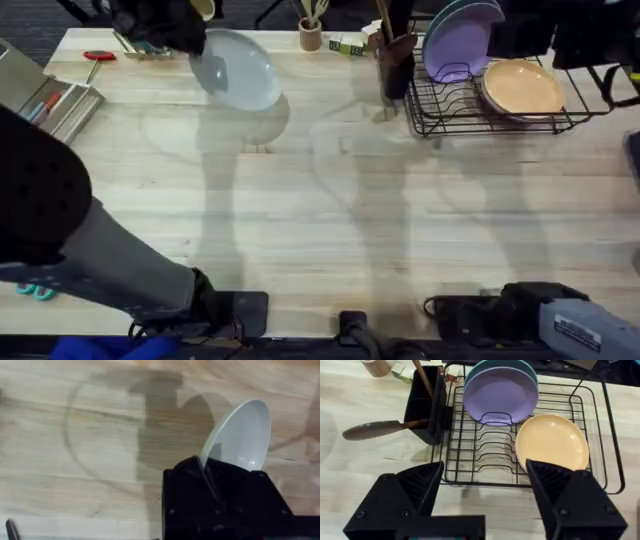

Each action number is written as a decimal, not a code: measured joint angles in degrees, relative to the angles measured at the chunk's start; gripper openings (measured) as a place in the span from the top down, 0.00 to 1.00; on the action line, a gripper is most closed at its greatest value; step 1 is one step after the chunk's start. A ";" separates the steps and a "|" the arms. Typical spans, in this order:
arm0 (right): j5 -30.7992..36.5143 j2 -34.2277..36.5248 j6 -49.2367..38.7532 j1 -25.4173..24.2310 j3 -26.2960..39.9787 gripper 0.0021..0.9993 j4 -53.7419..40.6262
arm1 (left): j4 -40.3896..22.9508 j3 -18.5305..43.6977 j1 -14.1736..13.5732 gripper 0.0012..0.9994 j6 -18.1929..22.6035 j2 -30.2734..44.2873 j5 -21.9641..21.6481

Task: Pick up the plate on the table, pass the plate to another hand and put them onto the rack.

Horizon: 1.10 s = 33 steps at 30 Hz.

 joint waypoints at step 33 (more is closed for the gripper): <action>-22.77 0.00 8.28 7.28 0.00 0.00 0.20 | -17.94 23.37 -9.11 0.96 0.03 0.07 8.38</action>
